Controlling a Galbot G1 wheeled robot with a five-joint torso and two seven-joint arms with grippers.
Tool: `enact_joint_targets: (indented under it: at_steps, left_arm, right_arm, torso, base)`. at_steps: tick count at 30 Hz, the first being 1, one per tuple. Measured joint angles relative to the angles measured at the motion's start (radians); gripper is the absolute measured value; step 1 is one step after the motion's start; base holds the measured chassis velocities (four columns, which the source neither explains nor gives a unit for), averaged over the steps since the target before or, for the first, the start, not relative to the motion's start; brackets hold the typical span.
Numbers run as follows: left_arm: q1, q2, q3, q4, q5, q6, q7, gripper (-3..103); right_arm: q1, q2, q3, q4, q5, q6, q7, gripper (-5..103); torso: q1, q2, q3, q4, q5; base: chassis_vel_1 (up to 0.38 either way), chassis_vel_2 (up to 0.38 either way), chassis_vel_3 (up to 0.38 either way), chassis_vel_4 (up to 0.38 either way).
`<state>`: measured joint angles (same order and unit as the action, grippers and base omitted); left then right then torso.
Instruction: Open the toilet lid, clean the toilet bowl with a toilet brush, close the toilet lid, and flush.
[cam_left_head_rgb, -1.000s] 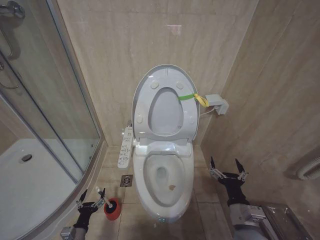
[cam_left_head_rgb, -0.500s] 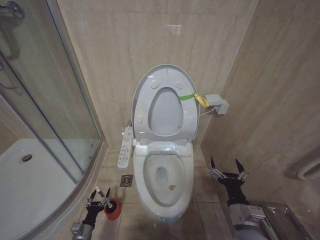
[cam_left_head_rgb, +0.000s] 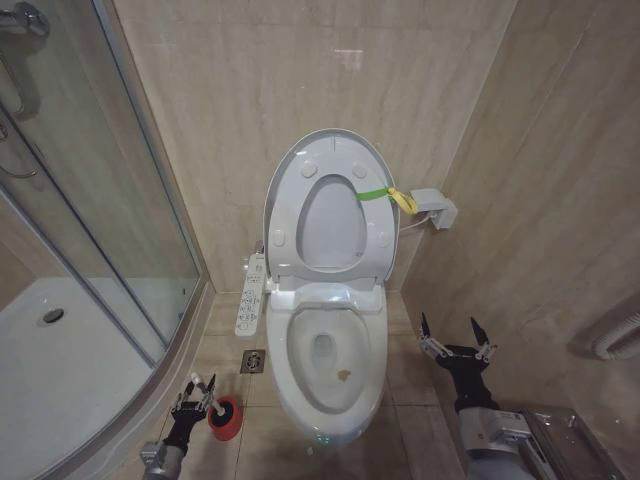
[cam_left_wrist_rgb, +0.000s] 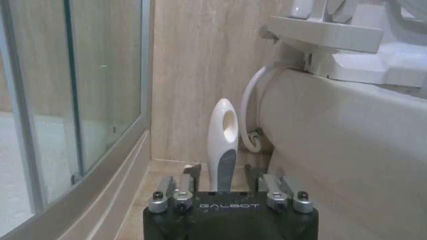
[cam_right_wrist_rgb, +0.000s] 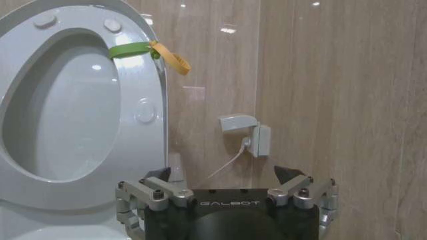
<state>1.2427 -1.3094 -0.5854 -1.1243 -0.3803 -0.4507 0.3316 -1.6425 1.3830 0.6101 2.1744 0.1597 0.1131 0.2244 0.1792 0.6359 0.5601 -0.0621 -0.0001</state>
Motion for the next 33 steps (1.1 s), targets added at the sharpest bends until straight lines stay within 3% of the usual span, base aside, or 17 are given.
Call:
enact_joint_targets:
  at_steps: [1, 2, 8, 9, 23, 33]
  left_arm:
    - [-0.006, -0.001, -0.007, 0.010, 0.003, -0.005, 0.017, 61]
    - [-0.008, -0.002, -0.010, 0.014, 0.004, -0.006, 0.025, 34]
    - [-0.012, -0.003, -0.021, 0.023, 0.006, -0.013, 0.041, 34]
    - [-0.011, -0.004, -0.024, 0.022, 0.008, -0.014, 0.041, 19]
    - [0.029, -0.006, -0.050, -0.081, 0.105, -0.028, -0.002, 19]
    - [0.120, 0.004, -0.041, -0.313, 0.126, -0.017, -0.060, 19]
  right_arm:
    - [0.000, 0.000, 0.000, 0.000, 0.000, 0.000, 0.000, 100]
    - [0.000, 0.000, 0.000, 0.000, 0.000, 0.000, 0.000, 100]
    - [0.000, 0.000, 0.000, 0.000, 0.000, 0.000, 0.000, 100]
    - [0.000, 0.000, 0.000, 0.000, 0.000, 0.000, 0.000, 100]
    - [0.000, 0.000, 0.000, 0.000, 0.000, 0.000, 0.000, 100]
    - [0.000, 0.000, 0.000, 0.000, 0.000, 0.000, 0.000, 100]
  torso:
    - [0.000, 0.000, 0.000, 0.0000, 0.0001]
    - [0.000, 0.000, 0.000, 0.0000, 0.0000]
    - [0.000, 0.000, 0.000, 0.0001, 0.0000]
    - [0.000, 0.000, 0.000, 0.0000, 0.0000]
    - [0.000, 0.000, 0.000, 0.0000, 0.0001]
    - [0.000, 0.000, 0.000, 0.0001, 0.0001]
  base:
    - [0.000, 0.000, 0.000, 0.000]
    - [0.000, 0.000, 0.000, 0.000]
    - [0.000, 0.000, 0.000, 0.000]
    - [0.000, 0.000, 0.000, 0.000]
    - [0.000, 0.000, 0.000, 0.000]
    - [0.000, 0.000, 0.000, 0.000]
